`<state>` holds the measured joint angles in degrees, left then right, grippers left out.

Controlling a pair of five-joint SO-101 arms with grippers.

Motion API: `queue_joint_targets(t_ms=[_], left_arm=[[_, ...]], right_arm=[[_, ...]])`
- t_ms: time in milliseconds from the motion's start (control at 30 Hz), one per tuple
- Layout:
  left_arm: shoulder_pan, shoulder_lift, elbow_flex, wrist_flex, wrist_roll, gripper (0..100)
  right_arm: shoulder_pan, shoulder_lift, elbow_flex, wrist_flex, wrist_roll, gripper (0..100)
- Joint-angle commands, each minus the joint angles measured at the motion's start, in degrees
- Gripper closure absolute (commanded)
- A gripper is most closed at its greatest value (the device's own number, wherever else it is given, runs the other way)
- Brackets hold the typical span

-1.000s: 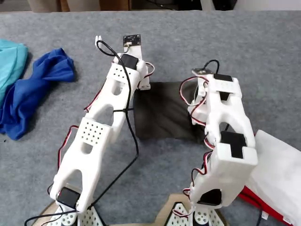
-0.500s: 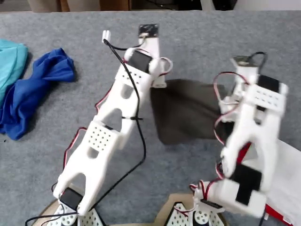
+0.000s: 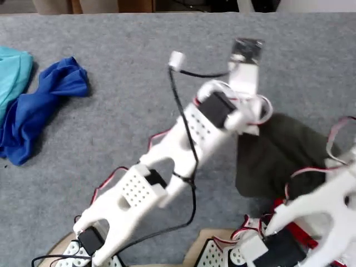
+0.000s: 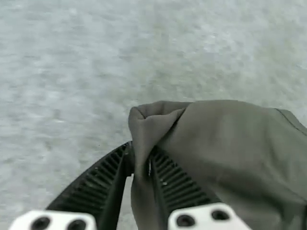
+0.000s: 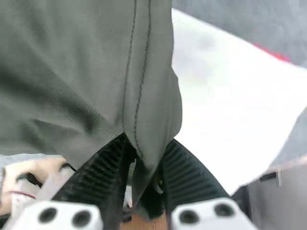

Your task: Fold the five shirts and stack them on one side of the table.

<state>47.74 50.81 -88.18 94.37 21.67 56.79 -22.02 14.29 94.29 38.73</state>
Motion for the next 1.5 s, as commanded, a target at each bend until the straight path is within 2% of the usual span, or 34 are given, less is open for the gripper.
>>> queue_joint_targets(t_ms=[0, 167, 367, 733, 1033, 1200, 1267, 1400, 1467], left_arm=[[2.9, -4.26, -2.2, -2.29, 0.35, 98], [6.15, -4.18, 1.67, -6.07, 0.35, 98], [9.23, -4.35, 15.82, -16.88, 0.35, 98], [10.46, -1.89, 16.35, -25.93, 0.35, 98], [11.34, 2.51, 16.0, -29.45, 0.44, 98], [11.25, 2.59, 16.35, -29.63, 0.44, 98], [10.99, 2.59, 16.53, -29.36, 0.44, 96], [10.81, 2.15, 16.09, -26.64, 2.2, 83], [10.11, 2.07, 16.0, -25.76, 4.04, 81]], right_arm=[[8.84, -2.51, -0.92, 0.79, 5.54, 99.5], [16.31, -2.42, -0.84, -0.62, 10.02, 99.5], [20.7, -2.42, -0.75, -4.92, 10.9, 99.5], [26.33, -2.42, -0.48, -10.9, 11.08, 99.5], [26.95, -2.51, 2.51, -18.11, 10.99, 99.4], [26.95, -2.51, 2.95, -17.76, 10.99, 99.1], [26.95, -2.86, 2.86, -16.35, 11.08, 94.6], [26.95, -2.95, 2.59, -15.03, 11.43, 77.2], [26.95, -2.95, 2.59, -14.95, 12.31, 70.5]])
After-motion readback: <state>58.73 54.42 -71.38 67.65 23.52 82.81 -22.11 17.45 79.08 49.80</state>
